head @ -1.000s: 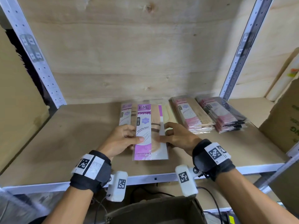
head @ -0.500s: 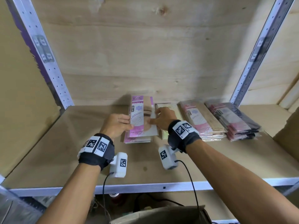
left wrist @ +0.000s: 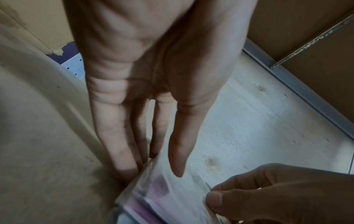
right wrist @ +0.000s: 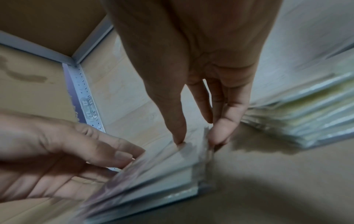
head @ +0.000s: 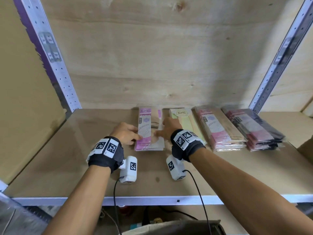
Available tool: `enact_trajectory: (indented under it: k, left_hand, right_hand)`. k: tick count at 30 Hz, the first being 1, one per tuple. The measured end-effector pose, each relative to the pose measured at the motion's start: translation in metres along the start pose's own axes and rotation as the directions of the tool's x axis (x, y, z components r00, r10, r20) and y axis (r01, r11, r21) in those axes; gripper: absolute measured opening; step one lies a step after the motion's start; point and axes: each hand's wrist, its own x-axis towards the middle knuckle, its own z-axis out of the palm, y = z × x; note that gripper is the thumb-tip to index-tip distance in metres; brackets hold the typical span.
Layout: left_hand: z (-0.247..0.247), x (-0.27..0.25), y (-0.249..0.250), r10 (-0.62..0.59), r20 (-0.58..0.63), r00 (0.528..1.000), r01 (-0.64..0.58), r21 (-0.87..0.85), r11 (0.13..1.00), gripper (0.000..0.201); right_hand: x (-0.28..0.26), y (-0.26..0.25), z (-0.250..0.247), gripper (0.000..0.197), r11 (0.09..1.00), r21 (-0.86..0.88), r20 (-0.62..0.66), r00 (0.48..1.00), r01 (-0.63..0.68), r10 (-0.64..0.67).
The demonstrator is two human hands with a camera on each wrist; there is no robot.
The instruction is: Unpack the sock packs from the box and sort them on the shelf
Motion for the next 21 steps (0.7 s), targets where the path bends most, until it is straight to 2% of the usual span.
enact_trajectory:
  k: [5, 10, 12, 14, 15, 17, 19, 21]
  left_hand:
    - [0.002, -0.002, 0.003, 0.012, 0.032, 0.999, -0.012, -0.006, 1.0, 0.047]
    - [0.002, -0.006, 0.003, 0.023, 0.023, 0.999, -0.023, -0.005, 1.0, 0.045]
    - [0.001, -0.009, 0.004, 0.012, 0.032, 0.999, -0.012, -0.024, 1.0, 0.043]
    - [-0.001, -0.013, 0.006, 0.04, -0.028, 0.999, -0.04, 0.022, 0.999, 0.042]
    - [-0.001, -0.014, 0.008, 0.09, -0.101, 0.991, -0.081, 0.089, 0.993, 0.044]
    - [-0.004, -0.019, 0.012, 0.238, -0.261, 0.936, -0.189, 0.199, 0.961, 0.038]
    - [-0.004, -0.029, 0.017, 0.369, -0.331, 0.868, -0.334, 0.159, 0.929, 0.017]
    - [0.0, -0.038, 0.018, 0.424, -0.31, 0.851, -0.433, 0.043, 0.9, 0.011]
  right_hand:
    - [0.001, -0.005, -0.002, 0.03, 0.999, -0.037, 0.019, 1.0, -0.003, 0.004]
    - [0.003, -0.005, 0.0, 0.033, 0.999, -0.037, 0.032, 0.999, 0.0, 0.002]
    - [0.003, -0.004, 0.0, 0.028, 0.999, -0.045, 0.024, 1.0, 0.005, -0.004]
    - [0.001, -0.003, -0.002, 0.028, 0.998, -0.051, 0.007, 1.0, 0.02, -0.02]
    - [-0.001, -0.001, -0.003, 0.032, 0.998, -0.057, -0.015, 0.999, 0.04, -0.041]
    - [-0.006, 0.002, -0.009, 0.044, 0.995, -0.01, -0.091, 0.991, 0.095, -0.096]
    - [-0.016, 0.007, -0.02, 0.034, 0.975, 0.136, -0.153, 0.976, 0.174, -0.153]
    - [-0.029, 0.013, -0.026, 0.017, 0.9, 0.374, -0.151, 0.973, 0.222, -0.177]
